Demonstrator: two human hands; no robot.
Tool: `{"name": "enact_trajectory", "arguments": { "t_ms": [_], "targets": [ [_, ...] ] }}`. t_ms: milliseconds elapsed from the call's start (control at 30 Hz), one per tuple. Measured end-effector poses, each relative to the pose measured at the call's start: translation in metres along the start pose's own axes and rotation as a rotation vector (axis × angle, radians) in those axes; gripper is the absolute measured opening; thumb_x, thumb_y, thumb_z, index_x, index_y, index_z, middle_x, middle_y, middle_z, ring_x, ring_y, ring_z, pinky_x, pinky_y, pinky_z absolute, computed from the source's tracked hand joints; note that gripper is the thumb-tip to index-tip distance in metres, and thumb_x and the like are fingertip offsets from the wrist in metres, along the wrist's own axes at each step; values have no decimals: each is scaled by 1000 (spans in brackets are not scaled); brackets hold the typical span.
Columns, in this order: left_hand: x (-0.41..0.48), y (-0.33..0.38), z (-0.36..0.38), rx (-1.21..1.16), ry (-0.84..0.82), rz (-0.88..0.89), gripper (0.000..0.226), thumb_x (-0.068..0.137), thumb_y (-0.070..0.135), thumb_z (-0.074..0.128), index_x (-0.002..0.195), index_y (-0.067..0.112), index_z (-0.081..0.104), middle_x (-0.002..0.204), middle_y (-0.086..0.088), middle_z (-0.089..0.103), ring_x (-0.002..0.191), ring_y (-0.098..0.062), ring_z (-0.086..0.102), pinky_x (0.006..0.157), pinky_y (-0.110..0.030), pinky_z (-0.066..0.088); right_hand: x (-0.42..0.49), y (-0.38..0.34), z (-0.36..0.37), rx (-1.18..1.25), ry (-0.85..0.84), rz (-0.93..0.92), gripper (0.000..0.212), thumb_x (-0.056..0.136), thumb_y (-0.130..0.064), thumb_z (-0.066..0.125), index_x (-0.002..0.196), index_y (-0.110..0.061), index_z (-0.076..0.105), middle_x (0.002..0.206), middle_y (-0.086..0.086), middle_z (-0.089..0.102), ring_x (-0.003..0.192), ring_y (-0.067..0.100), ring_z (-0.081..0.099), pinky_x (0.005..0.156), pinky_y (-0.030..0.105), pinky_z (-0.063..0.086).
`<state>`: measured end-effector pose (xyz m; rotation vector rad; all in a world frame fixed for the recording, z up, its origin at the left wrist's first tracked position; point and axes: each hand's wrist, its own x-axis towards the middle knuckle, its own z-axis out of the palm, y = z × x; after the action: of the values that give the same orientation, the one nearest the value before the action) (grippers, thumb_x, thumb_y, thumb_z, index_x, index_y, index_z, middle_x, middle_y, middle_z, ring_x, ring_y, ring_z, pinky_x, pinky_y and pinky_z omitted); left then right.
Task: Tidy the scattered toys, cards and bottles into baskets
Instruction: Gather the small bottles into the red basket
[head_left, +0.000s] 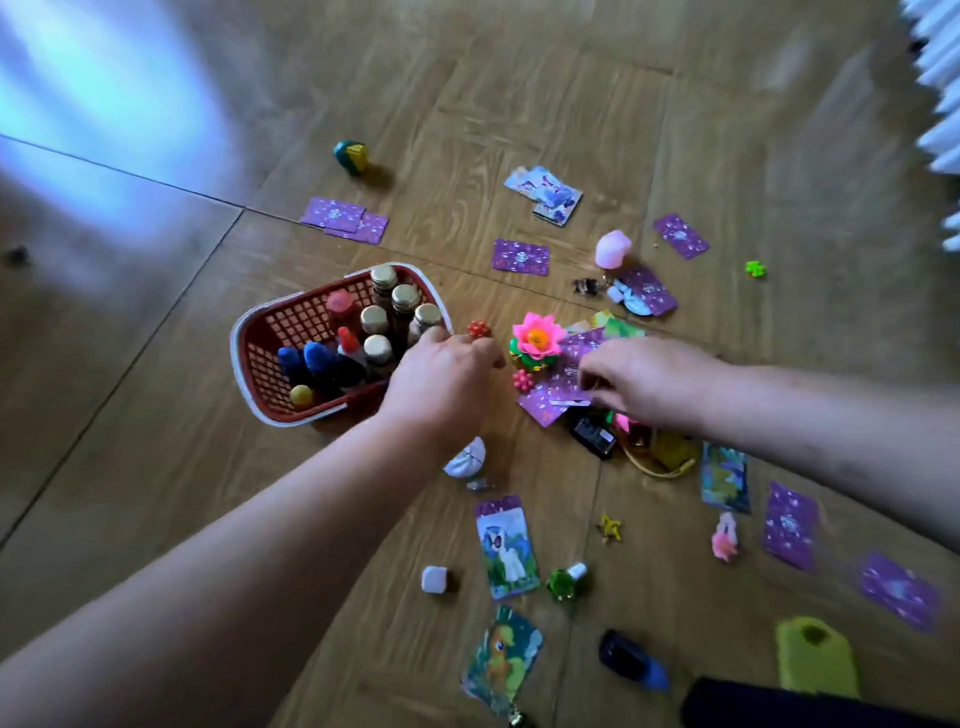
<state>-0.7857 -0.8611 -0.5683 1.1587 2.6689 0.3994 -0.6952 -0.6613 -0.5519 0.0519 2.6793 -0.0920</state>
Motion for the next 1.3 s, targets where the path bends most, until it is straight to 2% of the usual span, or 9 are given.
{"name": "enact_trajectory", "arguments": {
  "t_ms": [267,433,567,667,833,967,1033,1133,1300],
  "targets": [
    [-2,61,63,93,-334,15,42,94,16,45,135,24,45,130,-2,51,121,-25,44,98,-34,42,-53,85,83,413,238,493,42,87,-26,64,126,-16,52,130,11,47,121,29,47,101,36,38],
    [18,107,90,98,-367,119,73,94,15,47,154,27,8,159,-7,15,141,-29,21,114,-41,28,-69,96,115,465,232,489,41,90,-27,62,128,-19,49,130,5,44,122,24,46,98,36,39],
    [42,130,97,301,-401,283,73,97,16,38,154,30,-5,163,-2,-11,149,-31,-8,119,-51,7,-53,87,121,513,119,324,45,90,-26,59,132,-26,44,124,2,44,116,24,49,89,40,45],
    [48,122,99,368,-428,172,74,95,20,42,154,33,-1,163,-7,-5,149,-34,-4,118,-55,6,-48,67,129,436,40,271,48,92,-45,53,134,-28,37,112,3,40,106,26,50,72,34,40],
    [39,112,101,259,-253,-31,58,89,24,44,145,18,28,152,-9,33,143,-33,22,116,-48,21,-47,61,134,411,56,264,48,91,-42,57,128,-20,36,118,5,44,106,27,54,74,35,43],
    [39,110,105,34,-27,-35,45,90,29,44,132,12,52,128,-12,54,118,-35,50,97,-42,39,-46,61,124,799,158,382,51,79,-35,72,117,-25,40,114,-3,52,102,18,57,77,29,45],
    [40,120,99,-250,-75,-148,40,96,38,49,132,22,51,120,-1,61,110,-24,57,88,-35,43,-43,61,117,980,277,379,51,75,-34,76,112,-29,41,106,-7,58,96,12,60,79,28,49],
    [44,126,94,-588,-202,-341,45,91,43,61,132,27,51,112,7,67,105,-12,63,89,-31,50,-37,58,106,1089,388,285,53,71,-32,80,108,-34,42,99,-14,61,90,3,61,77,20,49],
    [41,108,82,-599,-98,-444,39,80,38,72,115,32,55,90,15,63,87,-8,64,81,-34,55,-31,55,100,1158,336,164,56,71,-26,82,116,-26,49,102,-10,61,88,2,62,75,18,51]
  ]
}}
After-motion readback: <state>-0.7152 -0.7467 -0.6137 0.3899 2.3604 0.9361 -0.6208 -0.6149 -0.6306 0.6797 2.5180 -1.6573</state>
